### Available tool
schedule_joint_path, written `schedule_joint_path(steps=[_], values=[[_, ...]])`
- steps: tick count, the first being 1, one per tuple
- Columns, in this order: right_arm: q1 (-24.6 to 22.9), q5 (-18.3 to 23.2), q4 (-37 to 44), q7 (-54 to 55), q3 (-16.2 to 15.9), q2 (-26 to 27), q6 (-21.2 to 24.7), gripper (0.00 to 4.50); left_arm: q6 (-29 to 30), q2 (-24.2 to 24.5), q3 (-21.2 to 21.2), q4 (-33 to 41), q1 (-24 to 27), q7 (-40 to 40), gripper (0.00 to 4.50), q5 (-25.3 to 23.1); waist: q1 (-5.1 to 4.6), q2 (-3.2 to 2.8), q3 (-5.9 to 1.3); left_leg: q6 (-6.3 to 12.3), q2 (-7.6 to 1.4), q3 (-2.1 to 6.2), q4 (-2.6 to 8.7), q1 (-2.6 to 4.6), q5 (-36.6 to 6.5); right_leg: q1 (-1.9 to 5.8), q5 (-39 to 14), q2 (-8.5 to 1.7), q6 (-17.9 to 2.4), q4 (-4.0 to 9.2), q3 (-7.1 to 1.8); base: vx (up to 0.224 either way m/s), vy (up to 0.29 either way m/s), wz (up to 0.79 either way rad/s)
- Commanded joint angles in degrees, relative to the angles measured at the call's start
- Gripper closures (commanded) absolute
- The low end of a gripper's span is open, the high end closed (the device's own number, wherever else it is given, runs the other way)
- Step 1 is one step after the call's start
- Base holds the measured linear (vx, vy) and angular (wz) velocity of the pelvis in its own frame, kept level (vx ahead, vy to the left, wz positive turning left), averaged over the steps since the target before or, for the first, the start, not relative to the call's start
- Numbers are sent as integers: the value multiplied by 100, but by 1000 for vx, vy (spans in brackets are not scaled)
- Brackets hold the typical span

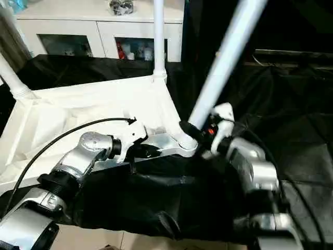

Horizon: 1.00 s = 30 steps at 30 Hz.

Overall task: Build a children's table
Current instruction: Insert table leg to table base

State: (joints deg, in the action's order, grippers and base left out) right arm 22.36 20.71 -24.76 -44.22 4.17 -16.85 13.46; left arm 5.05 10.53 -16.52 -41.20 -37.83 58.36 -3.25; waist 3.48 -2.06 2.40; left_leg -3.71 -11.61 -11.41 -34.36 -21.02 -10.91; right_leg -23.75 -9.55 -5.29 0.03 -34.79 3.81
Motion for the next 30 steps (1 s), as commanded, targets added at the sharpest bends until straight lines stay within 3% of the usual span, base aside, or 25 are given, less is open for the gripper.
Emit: schedule_joint_path(steps=[1, 9, 13, 18, 26, 30], values=[[-427, -294, -186, 30, -254, 46, 112, 261, -70, -144, 177, -88, 38, -200, 450, 193, 18, 150, -337, 391, -103, 67, 381, 20, -1051, 297, -1942, -268, -1040, 512, -198, 0, 0, 0], [-687, -545, 275, 226, -443, 20, -25, 261, -115, -125, 158, -135, 8, -177, 450, 157, 25, 122, -341, 337, -113, 82, 416, 32, -1186, 302, -1945, -270, -1017, 528, -198, 0, 0, 0], [-649, -828, 414, 116, -839, -133, 69, 261, -144, -96, 104, -126, 17, -77, 450, 117, 2, 128, -324, 308, -110, 87, 436, 39, -1297, 304, -2126, -270, -961, 560, -192, 0, 0, 0], [-510, -902, 332, -95, -1015, -225, 201, 261, -142, -72, 80, -58, 56, 5, 450, 110, -20, 153, -306, 268, -115, 103, 455, 54, -1500, 295, -2489, -287, -866, 598, -195, 0, 0, 0], [-196, -864, -73, -834, -1184, -424, 232, 261, -297, 51, -7, -20, 73, 360, 450, 119, -12, 181, -333, 361, -126, 88, 451, 55, -1305, 319, -2006, -287, -1056, 558, -203, 0, 0, 0], [-92, -875, -238, -1476, -1383, -556, 59, 261, -497, 208, -121, 140, 123, 1108, 450, 281, -3, 170, -320, 362, -143, 95, 472, 55, -1405, 326, -2079, -292, -1085, 561, -194, 0, 0, 0]])
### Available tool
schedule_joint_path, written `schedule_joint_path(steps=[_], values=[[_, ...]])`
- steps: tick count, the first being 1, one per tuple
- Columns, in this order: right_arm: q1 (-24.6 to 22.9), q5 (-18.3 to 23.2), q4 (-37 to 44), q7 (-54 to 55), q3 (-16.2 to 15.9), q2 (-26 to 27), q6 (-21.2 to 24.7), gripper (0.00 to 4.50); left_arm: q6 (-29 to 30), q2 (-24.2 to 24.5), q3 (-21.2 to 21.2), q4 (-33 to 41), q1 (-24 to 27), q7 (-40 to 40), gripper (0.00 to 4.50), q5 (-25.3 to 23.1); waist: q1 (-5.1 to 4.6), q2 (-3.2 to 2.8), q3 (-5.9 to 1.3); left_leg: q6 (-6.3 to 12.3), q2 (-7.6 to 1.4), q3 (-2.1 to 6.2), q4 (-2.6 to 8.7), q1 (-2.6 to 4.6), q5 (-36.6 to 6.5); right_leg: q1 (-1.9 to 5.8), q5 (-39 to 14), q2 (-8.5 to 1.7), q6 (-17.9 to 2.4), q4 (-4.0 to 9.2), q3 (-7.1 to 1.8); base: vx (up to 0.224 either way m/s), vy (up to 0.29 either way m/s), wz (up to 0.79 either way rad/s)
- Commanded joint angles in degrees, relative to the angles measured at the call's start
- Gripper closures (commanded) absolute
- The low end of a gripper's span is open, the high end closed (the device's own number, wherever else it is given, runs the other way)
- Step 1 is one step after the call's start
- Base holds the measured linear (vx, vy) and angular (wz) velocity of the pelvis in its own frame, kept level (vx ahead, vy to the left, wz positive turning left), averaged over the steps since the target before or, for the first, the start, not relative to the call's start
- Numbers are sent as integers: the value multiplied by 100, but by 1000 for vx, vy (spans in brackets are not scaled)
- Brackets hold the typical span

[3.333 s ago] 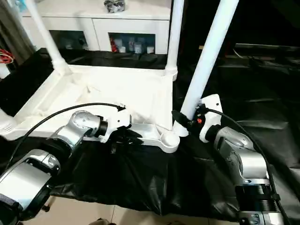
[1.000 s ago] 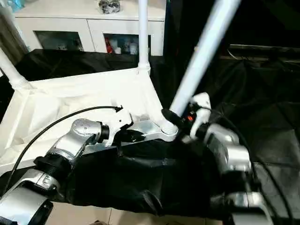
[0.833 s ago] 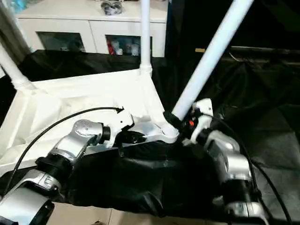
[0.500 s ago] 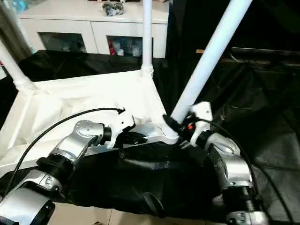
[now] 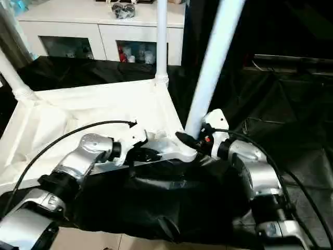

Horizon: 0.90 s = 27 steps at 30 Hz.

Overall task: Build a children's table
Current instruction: Insert table leg to table base

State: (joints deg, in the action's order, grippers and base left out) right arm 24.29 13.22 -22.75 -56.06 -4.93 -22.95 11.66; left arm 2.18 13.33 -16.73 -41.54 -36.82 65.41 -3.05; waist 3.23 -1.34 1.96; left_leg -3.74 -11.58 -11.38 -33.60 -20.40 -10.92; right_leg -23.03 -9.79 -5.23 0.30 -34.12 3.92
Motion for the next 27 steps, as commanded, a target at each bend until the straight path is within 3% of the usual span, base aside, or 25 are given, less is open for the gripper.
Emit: schedule_joint_path(steps=[1, 8, 12, 19, 22, 23, 25, 27], values=[[-300, -152, -440, -448, -542, 6, 166, 261, -213, -15, -140, 221, 26, 554, 450, 265, 28, 99, -273, 352, -156, 90, 401, 1, -1451, 247, -2083, -301, -1116, 494, -211, 0, 0, 0], [-558, -95, -178, -1082, -720, -93, 41, 261, -402, 197, -155, 65, -110, 918, 450, 215, 37, 96, -275, 217, -183, 97, 444, 41, -1743, 239, -1867, -291, -1223, 478, -222, 0, 0, 0], [-700, -35, -18, -1319, -810, -140, -3, 261, -458, 269, -99, -59, -216, 1043, 450, 229, 43, 108, -266, 189, -176, 97, 453, 50, -1871, 229, -2098, -297, -1157, 511, -220, 0, 0, 0], [-719, -100, -175, -1200, -694, -8, -192, 261, -494, 256, 16, -239, -334, 801, 450, 206, 49, 109, -256, 132, -184, 113, 471, 52, -2000, 213, -2220, -311, -1159, 520, -221, 0, 0, 0], [-327, -416, -938, 63, -333, 351, -504, 261, -342, 81, 137, -267, -362, 260, 450, 145, 10, 111, -241, 51, -166, 128, 473, 67, -2162, 186, -2544, -321, -1096, 557, -213, 0, 0, 0], [-327, -416, -938, 63, -333, 351, -504, 261, -342, 81, 137, -267, -362, 260, 450, 145, -26, 111, -233, -23, -158, 137, 469, 90, -2267, 149, -2777, -320, -1041, 575, -200, 0, 0, 0], [-53, -542, -1422, 807, -147, 517, -572, 261, -229, -37, 224, -283, -391, -100, 450, 122, -100, 114, -210, -63, -143, 180, 488, 65, -2435, 166, -3238, -318, -839, 615, -163, -25, 6, -4], [145, -575, -1765, 1342, -15, 671, -598, 261, -111, -158, 309, -308, -439, -479, 450, 93, -174, 104, -209, -105, -133, 197, 472, 93, -2583, 129, -3517, -326, -725, 660, -131, -25, 6, -4]])
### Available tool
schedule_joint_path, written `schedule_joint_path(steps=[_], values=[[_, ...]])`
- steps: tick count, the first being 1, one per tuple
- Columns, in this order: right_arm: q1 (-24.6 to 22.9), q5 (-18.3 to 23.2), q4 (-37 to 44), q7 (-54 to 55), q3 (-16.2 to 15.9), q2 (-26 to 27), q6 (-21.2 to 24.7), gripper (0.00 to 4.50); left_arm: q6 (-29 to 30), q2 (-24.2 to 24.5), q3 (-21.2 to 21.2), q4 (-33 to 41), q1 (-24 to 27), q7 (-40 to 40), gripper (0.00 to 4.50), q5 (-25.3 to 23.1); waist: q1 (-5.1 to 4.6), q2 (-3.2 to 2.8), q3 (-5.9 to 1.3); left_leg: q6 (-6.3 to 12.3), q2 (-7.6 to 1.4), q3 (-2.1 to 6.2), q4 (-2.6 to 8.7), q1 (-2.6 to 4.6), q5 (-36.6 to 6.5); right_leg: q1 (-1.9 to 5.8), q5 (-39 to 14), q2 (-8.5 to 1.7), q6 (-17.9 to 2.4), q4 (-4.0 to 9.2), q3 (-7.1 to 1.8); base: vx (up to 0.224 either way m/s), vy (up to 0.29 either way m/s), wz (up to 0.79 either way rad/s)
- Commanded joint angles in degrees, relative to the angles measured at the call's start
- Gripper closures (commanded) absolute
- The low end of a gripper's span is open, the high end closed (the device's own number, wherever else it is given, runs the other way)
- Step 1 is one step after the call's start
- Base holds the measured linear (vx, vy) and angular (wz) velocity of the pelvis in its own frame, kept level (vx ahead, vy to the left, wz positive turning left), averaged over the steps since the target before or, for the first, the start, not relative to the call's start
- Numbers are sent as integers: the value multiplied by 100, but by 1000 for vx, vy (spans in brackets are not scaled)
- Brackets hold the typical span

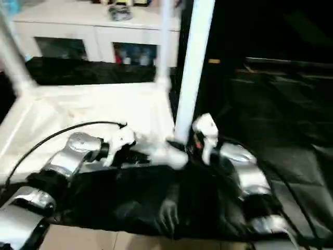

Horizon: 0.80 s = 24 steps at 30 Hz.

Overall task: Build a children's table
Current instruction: Insert table leg to table base

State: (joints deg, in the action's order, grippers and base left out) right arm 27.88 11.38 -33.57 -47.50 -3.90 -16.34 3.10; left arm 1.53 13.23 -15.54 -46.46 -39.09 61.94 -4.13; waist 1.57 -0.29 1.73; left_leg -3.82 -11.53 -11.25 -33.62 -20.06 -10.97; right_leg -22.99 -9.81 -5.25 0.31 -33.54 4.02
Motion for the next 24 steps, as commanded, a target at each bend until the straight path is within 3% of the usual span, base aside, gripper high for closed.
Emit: schedule_joint_path(steps=[1, 6, 8, 15, 24], values=[[-58, -385, -949, 872, -23, 165, 266, 261, 118, -269, 271, 162, -272, -547, 450, 164, -37, -6, -186, -83, -135, 207, 480, 58, -2625, 143, -3599, -327, -660, 630, -112, 0, 0, 0], [274, -394, -1523, 1446, 70, 482, 240, 261, 561, -567, 449, 247, -358, -1414, 450, 138, -50, -19, -184, 3, -121, 190, 476, 82, -2641, 106, -3467, -314, -675, 677, -97, 0, 0, 0], [590, -384, -2041, 1818, 148, 743, 226, 261, 867, -903, 570, 397, -362, -2088, 450, 146, -99, 25, -181, 16, -114, 187, 469, 68, -2675, 105, -3406, -294, -743, 665, -89, 0, 0, 0], [870, -495, -2479, 1908, 123, 924, 39, 261, 826, -977, 446, 497, -311, -2053, 450, 106, -102, 25, -204, 207, -117, 161, 486, 19, -2426, 125, -2919, -303, -927, 619, -154, 0, 0, 0], [1120, -571, -2905, 2060, 247, 1033, -146, 261, 940, -941, 423, 606, -279, -2073, 450, 91, -159, -8, -169, 129, -107, 203, 501, 45, -2834, 85, -3436, -305, -745, 685, -116, 0, 0, 0]])
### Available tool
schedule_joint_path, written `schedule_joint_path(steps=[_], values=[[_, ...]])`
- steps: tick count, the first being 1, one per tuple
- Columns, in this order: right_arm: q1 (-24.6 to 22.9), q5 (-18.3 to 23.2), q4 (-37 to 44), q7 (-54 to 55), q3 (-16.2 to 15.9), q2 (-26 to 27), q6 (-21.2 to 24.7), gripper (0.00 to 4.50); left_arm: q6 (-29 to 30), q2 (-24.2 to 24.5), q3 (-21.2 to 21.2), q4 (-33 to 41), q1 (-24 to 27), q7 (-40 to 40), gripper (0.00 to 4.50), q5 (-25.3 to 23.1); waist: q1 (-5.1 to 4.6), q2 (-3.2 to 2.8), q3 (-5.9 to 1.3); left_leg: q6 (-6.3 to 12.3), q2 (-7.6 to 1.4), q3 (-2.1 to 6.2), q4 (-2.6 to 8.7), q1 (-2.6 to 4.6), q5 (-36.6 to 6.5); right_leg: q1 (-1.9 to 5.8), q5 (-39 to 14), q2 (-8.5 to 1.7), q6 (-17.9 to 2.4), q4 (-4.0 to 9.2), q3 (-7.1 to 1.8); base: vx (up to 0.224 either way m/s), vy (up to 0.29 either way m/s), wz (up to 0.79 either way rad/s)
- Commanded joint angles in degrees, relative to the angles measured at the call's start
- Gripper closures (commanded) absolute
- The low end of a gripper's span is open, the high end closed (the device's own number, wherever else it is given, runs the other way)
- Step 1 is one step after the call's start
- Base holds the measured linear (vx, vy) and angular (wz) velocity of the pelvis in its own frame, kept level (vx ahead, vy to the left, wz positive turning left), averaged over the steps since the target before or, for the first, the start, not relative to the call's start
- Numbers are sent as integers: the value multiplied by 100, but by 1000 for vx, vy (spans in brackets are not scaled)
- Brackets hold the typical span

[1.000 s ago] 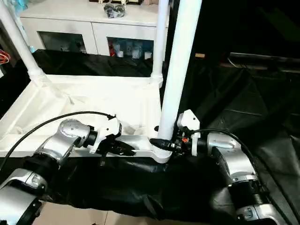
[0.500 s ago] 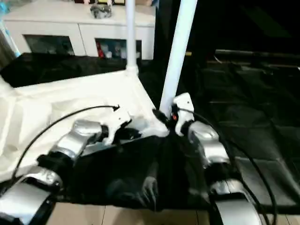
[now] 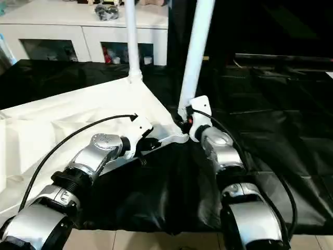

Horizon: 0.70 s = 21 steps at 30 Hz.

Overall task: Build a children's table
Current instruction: Insert table leg to table base

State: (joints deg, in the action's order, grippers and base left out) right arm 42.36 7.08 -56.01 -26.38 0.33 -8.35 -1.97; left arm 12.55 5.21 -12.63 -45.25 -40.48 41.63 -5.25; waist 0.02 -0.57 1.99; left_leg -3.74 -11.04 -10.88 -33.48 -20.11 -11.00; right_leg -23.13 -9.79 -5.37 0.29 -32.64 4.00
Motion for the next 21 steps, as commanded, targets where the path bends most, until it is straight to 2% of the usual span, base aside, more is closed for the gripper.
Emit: schedule_joint_path(steps=[1, 3, 4, 6, 8, 9, 10, 12, 13, 15, 19, 21], values=[[-314, -154, -687, -69, -175, 235, 338, 226, -171, -137, 121, 492, -136, -16, 450, 200, -11, 19, -196, 115, -159, 174, 493, 44, -2858, 99, -3461, -299, -725, 599, -112, 0, 0, 0], [-282, -132, -724, -162, -153, 241, 295, 226, -186, -132, 110, 505, -127, 13, 450, 200, -9, 10, -199, 114, -161, 181, 499, 45, -2878, 96, -3405, -301, -733, 600, -120, 0, 0, 0], [-270, -113, -721, -185, -137, 245, 291, 189, -196, -127, 99, 510, -122, 36, 450, 198, -8, 3, -200, 114, -162, 183, 505, 49, -2888, 94, -3330, -295, -765, 595, -124, 0, 0, 0], [-243, -88, -710, -259, -105, 255, 263, 186, -214, -119, 71, 530, -105, 77, 450, 197, -4, 7, -208, 122, -170, 179, 512, 43, -2854, 109, -3168, -297, -840, 580, -134, 0, 0, 0], [-211, -92, -713, -330, -82, 255, 182, 164, -247, -111, 41, 553, -85, 124, 450, 203, 25, 21, -234, 170, -183, 152, 512, 22, -2592, 139, -2745, -309, -1026, 540, -167, 0, 0, 0], [-199, -79, -696, -366, -66, 251, 138, 164, -266, -107, 28, 565, -76, 153, 450, 207, 28, 23, -231, 199, -179, 144, 517, 1, -2495, 154, -2642, -304, -1068, 523, -172, 0, 0, 0], [-180, -55, -655, -440, -46, 238, 70, 142, -293, -96, 10, 581, -65, 213, 450, 217, 41, 10, -223, 235, -179, 128, 511, 5, -2425, 147, -2598, -310, -1114, 524, -178, 0, 0, 0], [-167, -35, -622, -494, -33, 226, 21, 134, -311, -87, -2, 595, -55, 257, 450, 225, 46, 18, -225, 271, -176, 119, 509, -3, -2324, 161, -2596, -311, -1122, 522, -177, 0, 0, 0], [-139, -5, -497, -652, -9, 167, -72, 114, -431, -42, -36, 645, -13, 425, 450, 253, 52, 19, -224, 286, -176, 115, 504, 3, -2278, 160, -2616, -317, -1122, 526, -178, 0, 0, 0], [-161, -13, -335, -805, -42, 96, -114, 102, -528, 12, -83, 706, 34, 588, 450, 265, 58, 25, -242, 329, -185, 117, 508, -36, -2086, 202, -2431, -320, -1165, 494, -187, 0, 0, 0], [-271, -23, -2, -1162, -110, -48, -157, 67, -591, 91, -138, 790, 122, 791, 450, 274, 113, 23, -268, 443, -193, 73, 479, -16, -1704, 206, -1986, -309, -1323, 456, -204, 0, 0, 0], [-365, 10, 231, -1440, -156, -137, -99, 67, -656, 136, -154, 828, 172, 942, 450, 304, 141, 18, -288, 511, -198, 51, 459, -24, -1473, 218, -1657, -302, -1431, 411, -208, 0, 0, 0]])
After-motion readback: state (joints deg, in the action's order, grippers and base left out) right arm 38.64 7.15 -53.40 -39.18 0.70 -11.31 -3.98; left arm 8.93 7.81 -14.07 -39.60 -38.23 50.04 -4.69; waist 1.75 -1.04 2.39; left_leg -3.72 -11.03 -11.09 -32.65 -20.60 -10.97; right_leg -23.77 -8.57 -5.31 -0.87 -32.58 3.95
